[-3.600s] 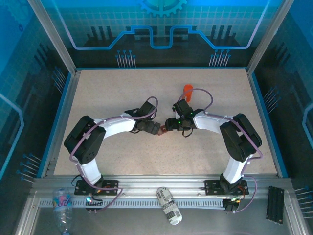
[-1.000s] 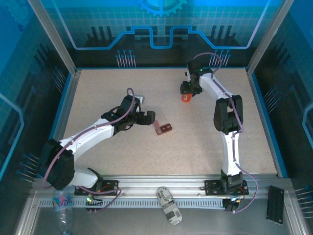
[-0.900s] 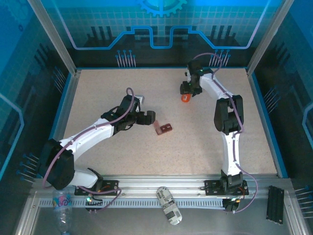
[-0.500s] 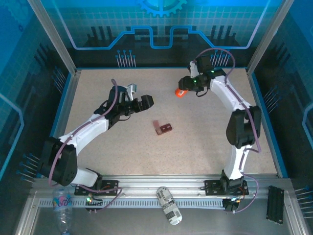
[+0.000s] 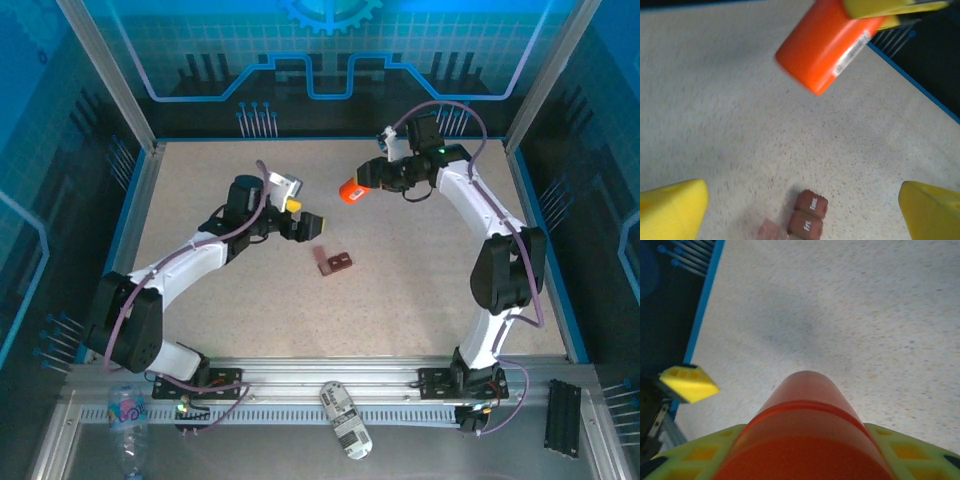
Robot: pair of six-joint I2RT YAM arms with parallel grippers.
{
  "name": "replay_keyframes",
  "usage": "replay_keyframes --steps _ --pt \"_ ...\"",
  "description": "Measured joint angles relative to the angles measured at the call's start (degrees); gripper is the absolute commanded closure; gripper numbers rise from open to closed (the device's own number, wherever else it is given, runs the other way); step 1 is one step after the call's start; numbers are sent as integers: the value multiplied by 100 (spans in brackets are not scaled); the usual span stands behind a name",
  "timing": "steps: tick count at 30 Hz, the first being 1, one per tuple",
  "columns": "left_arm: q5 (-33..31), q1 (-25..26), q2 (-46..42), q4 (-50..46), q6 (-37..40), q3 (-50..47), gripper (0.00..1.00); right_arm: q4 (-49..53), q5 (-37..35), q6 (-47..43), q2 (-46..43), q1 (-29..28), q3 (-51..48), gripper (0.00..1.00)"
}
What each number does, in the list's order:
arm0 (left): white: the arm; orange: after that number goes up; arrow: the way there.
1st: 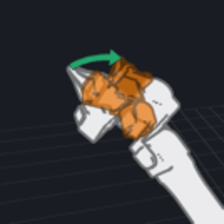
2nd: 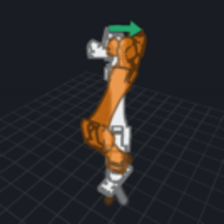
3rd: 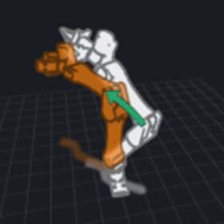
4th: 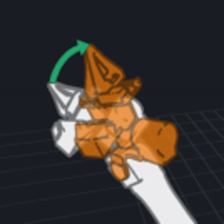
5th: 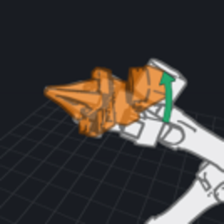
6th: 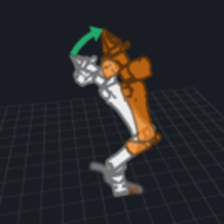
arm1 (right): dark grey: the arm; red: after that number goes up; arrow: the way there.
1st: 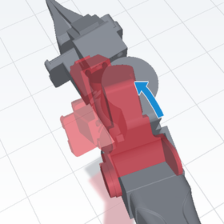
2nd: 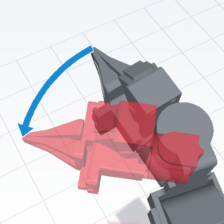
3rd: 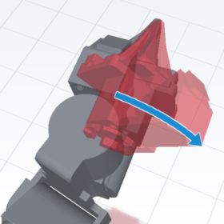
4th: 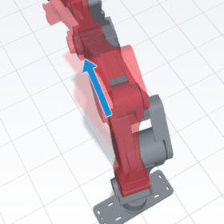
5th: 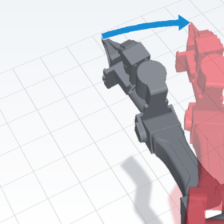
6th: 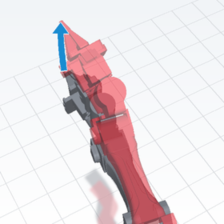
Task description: Sort the pills into containers
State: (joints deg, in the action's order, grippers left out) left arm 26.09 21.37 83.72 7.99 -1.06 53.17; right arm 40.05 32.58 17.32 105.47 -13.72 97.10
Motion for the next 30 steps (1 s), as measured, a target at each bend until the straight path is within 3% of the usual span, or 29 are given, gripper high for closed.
replay_keyframes --steps 4,11,30 --pt "286 87 26 664 776 -190 4 122 649 -232 142 0 101 70" --pt "448 140 321 1143 1467 -184 5 181 1394 -374 160 -4 101 71" --pt "573 208 710 1300 1646 234 14 -271 1919 -146 160 -466 -243 73"
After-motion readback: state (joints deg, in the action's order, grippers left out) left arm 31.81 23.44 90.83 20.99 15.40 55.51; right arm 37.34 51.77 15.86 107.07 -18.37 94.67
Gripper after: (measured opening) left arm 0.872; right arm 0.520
